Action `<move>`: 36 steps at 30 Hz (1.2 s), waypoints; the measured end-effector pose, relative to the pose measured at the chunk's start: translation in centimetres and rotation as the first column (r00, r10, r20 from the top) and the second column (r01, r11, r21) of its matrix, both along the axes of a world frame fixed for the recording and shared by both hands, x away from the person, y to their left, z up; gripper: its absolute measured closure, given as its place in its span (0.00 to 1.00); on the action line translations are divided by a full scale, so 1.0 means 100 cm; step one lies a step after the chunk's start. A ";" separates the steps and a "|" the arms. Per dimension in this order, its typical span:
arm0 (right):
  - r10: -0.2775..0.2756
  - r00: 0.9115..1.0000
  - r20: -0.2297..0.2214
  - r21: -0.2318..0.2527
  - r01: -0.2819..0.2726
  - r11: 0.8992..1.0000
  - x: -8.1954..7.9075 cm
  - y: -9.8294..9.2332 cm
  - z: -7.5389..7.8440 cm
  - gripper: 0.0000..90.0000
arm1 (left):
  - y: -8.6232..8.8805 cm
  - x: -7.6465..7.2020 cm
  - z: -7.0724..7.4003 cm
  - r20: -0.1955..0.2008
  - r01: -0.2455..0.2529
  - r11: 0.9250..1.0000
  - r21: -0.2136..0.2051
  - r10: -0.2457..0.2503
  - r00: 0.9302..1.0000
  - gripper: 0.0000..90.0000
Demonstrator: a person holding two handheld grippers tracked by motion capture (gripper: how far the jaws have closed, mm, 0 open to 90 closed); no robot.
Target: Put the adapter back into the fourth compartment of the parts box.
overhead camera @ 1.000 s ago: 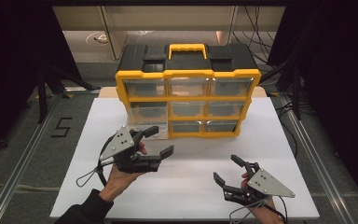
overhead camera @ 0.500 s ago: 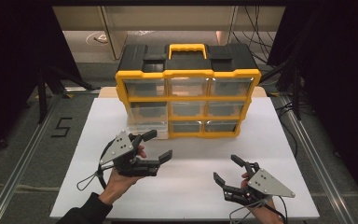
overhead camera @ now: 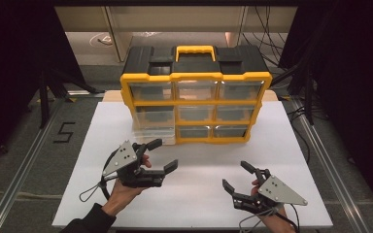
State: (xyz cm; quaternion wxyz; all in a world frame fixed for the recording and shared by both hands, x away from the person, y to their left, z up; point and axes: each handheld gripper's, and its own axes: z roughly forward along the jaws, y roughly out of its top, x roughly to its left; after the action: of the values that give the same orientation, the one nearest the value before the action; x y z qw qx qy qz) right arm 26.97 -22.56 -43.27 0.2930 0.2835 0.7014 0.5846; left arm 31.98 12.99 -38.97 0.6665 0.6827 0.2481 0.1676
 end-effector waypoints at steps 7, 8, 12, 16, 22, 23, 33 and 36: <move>0.001 1.000 -0.001 -0.002 -0.001 1.000 0.000 0.000 0.000 0.24 | 0.001 -0.003 -0.004 0.000 0.004 1.000 -0.003 -0.004 1.000 0.18; 0.001 1.000 0.000 0.000 -0.001 1.000 0.000 0.000 0.000 0.24 | 0.002 -0.003 -0.005 0.002 0.004 1.000 -0.002 -0.004 1.000 0.18; 0.001 1.000 0.000 0.000 -0.001 1.000 0.000 0.000 0.000 0.24 | 0.003 -0.004 -0.007 0.002 0.005 1.000 0.003 -0.005 1.000 0.18; 0.000 1.000 -0.001 0.000 0.000 1.000 0.000 0.000 0.000 0.24 | 0.007 -0.005 -0.008 0.001 -0.002 1.000 -0.004 0.002 1.000 0.18; 0.001 1.000 -0.002 -0.001 -0.001 1.000 0.000 0.000 0.000 0.24 | 0.011 -0.008 -0.012 0.001 -0.003 1.000 0.009 0.003 1.000 0.18; 0.001 1.000 -0.002 0.000 -0.001 1.000 0.000 0.000 0.000 0.24 | 0.012 -0.009 -0.012 0.001 -0.004 1.000 0.010 0.004 1.000 0.18; 0.000 1.000 -0.003 -0.001 0.000 1.000 0.000 0.000 0.000 0.24 | 0.014 -0.013 -0.018 -0.006 -0.007 1.000 0.025 0.008 1.000 0.18; 0.000 1.000 -0.005 -0.002 0.000 1.000 0.000 0.000 -0.001 0.24 | 0.014 -0.014 -0.021 -0.004 -0.007 0.999 0.034 0.007 1.000 0.18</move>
State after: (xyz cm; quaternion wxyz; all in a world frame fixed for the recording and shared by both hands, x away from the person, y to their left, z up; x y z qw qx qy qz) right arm 26.98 -22.51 -43.32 0.2915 0.2846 0.7028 0.5832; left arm 30.61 14.39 -41.04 0.6535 0.6936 0.2491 0.1727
